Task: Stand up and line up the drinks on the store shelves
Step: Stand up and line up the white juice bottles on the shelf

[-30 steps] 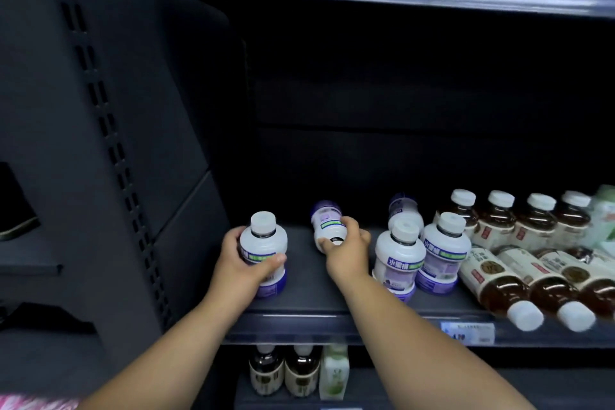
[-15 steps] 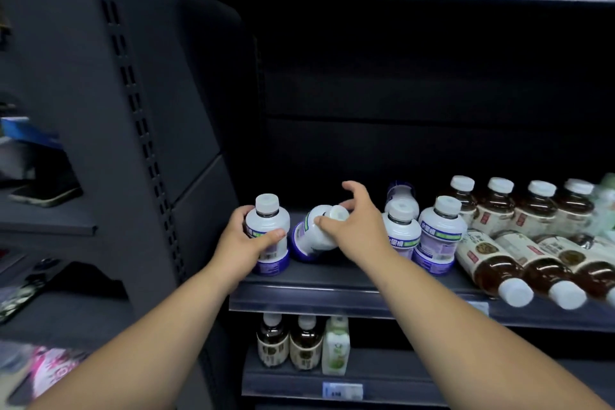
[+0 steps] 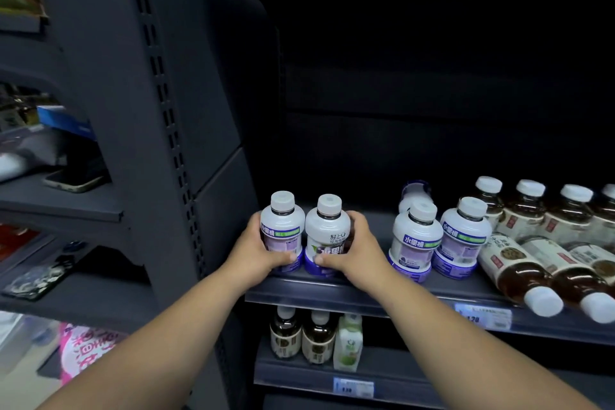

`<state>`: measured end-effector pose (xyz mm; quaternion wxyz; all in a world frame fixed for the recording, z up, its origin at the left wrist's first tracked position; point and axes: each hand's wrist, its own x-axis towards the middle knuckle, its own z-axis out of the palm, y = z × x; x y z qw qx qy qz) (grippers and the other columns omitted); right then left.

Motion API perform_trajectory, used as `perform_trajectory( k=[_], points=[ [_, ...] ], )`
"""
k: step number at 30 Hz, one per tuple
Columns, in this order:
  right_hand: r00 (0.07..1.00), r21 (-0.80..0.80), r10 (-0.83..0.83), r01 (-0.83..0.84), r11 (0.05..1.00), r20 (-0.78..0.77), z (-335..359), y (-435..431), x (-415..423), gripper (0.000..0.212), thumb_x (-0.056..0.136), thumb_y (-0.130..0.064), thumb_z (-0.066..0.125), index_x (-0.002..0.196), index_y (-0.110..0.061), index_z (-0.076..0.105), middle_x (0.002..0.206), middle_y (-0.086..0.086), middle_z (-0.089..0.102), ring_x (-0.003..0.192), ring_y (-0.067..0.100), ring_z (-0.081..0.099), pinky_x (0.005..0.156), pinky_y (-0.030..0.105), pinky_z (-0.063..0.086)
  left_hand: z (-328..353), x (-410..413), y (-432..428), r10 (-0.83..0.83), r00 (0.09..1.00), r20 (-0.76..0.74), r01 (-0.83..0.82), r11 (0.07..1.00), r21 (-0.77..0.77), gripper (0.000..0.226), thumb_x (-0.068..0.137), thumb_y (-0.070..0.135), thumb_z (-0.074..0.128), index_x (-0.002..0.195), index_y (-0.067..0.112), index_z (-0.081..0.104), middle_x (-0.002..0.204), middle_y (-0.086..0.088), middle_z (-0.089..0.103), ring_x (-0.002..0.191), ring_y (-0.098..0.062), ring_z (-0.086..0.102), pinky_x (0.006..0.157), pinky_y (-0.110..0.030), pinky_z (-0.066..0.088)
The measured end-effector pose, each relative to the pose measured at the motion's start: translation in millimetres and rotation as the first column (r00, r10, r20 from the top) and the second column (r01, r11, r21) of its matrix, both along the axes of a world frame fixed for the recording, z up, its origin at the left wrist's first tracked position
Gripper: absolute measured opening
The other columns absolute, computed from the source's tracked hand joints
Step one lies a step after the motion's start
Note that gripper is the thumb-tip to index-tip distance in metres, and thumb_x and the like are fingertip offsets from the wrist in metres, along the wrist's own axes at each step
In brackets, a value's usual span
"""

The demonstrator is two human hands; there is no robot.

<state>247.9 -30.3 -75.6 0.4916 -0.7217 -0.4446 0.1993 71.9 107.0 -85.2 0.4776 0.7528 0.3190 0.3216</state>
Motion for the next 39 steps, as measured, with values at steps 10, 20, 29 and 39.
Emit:
perform_trajectory(
  k=[10, 20, 29, 39],
  points=[
    [0.996, -0.037, 0.080, -0.079, 0.996, 0.026, -5.4, 3.9, -6.1, 0.085, 0.068, -0.022, 0.087, 0.132, -0.045, 0.036, 0.117, -0.020, 0.064, 0.106, -0.004, 0.060, 0.093, 0.025, 0.049, -12.7, -10.2, -0.5, 0.036, 0.999, -0.009, -0.036, 0.999, -0.025, 0.081, 0.064, 0.007, 0.090, 0.127, 0.032, 0.046, 0.118, 0.014, 0.065, 0.102, 0.007, 0.063, 0.092, -0.019, 0.051],
    [0.995, -0.002, 0.098, -0.098, 0.995, -0.032, -17.6, 10.8, -1.1, 0.083, 0.069, -0.015, 0.088, 0.135, -0.033, 0.041, 0.123, -0.017, 0.064, 0.111, -0.006, 0.060, 0.099, 0.024, 0.047, -19.5, -8.7, -6.7, 0.170, 0.984, 0.047, -0.172, 0.985, 0.022, 0.082, 0.063, 0.014, 0.092, 0.129, 0.026, 0.044, 0.123, 0.006, 0.058, 0.107, -0.001, 0.058, 0.087, -0.017, 0.046],
    [0.997, 0.005, 0.068, -0.068, 0.998, -0.020, -17.7, 12.5, -3.3, 0.077, 0.069, -0.020, 0.088, 0.133, -0.033, 0.046, 0.117, -0.019, 0.065, 0.107, -0.006, 0.060, 0.089, 0.017, 0.045, -21.2, -10.3, -6.9, 0.145, 0.989, -0.001, -0.145, 0.988, -0.052, 0.079, 0.071, 0.015, 0.085, 0.136, 0.030, 0.041, 0.127, 0.011, 0.058, 0.111, 0.002, 0.057, 0.100, -0.027, 0.045],
    [0.999, -0.006, 0.046, -0.047, 0.999, -0.018, -21.6, 17.6, 0.4, 0.069, 0.072, -0.014, 0.086, 0.130, -0.023, 0.049, 0.119, -0.013, 0.066, 0.110, 0.002, 0.062, 0.100, 0.029, 0.048, -24.9, -10.8, -3.2, 0.195, 0.978, -0.070, -0.195, 0.981, 0.005, 0.088, 0.044, 0.043, 0.092, 0.121, 0.029, 0.052, 0.121, 0.006, 0.062, 0.109, -0.009, 0.062, 0.098, -0.042, 0.051]
  ],
)
